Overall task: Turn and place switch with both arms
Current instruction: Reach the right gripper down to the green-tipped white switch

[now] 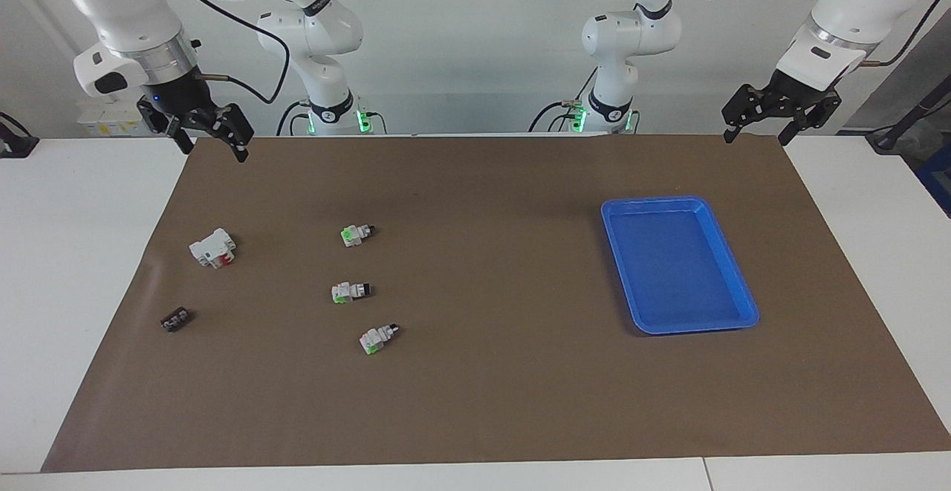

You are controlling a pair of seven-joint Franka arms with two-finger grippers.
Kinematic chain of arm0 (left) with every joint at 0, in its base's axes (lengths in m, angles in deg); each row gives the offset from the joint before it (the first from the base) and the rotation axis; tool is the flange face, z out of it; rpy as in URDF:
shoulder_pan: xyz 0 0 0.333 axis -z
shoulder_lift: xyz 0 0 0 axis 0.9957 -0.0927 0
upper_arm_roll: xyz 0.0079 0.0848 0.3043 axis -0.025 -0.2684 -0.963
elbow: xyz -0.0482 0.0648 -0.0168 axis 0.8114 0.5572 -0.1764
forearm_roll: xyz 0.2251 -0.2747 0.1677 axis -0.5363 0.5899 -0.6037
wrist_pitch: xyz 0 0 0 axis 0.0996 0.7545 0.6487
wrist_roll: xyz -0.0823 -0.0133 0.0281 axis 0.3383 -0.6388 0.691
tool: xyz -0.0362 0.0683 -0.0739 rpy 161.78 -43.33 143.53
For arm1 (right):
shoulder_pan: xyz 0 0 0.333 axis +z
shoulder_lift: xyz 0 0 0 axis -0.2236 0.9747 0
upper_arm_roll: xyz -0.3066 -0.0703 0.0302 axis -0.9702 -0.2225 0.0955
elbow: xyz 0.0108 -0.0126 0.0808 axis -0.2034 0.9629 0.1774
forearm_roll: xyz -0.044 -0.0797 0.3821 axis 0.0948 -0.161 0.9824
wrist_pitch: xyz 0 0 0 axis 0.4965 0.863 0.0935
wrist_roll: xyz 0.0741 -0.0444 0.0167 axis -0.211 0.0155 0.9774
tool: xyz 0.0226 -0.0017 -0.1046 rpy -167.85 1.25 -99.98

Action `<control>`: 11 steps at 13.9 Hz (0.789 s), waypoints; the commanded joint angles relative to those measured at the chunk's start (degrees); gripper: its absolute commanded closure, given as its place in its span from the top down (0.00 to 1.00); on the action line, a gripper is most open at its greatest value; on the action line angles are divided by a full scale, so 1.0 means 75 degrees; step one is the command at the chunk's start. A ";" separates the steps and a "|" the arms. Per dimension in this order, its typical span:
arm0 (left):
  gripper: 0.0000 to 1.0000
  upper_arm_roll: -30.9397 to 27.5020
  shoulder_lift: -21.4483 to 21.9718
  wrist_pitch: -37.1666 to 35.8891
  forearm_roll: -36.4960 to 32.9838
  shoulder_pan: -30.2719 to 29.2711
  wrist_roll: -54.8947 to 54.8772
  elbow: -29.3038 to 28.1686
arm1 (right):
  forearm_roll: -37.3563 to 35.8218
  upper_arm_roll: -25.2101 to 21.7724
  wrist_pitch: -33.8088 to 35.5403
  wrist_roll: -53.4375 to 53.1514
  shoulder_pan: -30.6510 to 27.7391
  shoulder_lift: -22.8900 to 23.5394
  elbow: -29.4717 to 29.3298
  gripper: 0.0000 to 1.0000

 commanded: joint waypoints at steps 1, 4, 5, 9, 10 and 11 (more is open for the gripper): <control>1.00 0.0050 0.0206 -0.0053 0.0070 -0.0098 -0.0026 -0.0208 | 0.0059 0.0070 -0.1451 -0.2034 0.0349 -0.0619 0.1750 1.00; 1.00 0.0050 0.0206 -0.0053 0.0070 -0.0098 -0.0026 -0.0196 | 0.0059 0.0082 -0.1911 -0.4531 0.1030 -0.0213 0.2374 1.00; 1.00 0.0050 0.0206 -0.0053 0.0070 -0.0098 -0.0026 -0.0196 | 0.0071 0.0082 -0.2330 -0.5467 0.1218 -0.0002 0.2584 1.00; 1.00 0.0050 0.0206 -0.0053 0.0070 -0.0098 -0.0026 -0.0196 | 0.0315 0.0082 -0.3665 -0.7713 0.1888 0.0293 0.3906 1.00; 1.00 0.0050 0.0206 -0.0053 0.0070 -0.0098 -0.0026 -0.0208 | 0.0654 0.0082 -0.3995 -0.7761 0.1876 0.0317 0.4154 1.00; 1.00 0.0050 0.0206 -0.0053 0.0070 -0.0098 -0.0026 -0.0208 | 0.0982 0.0082 -0.4114 -0.7762 0.1818 0.0421 0.4261 1.00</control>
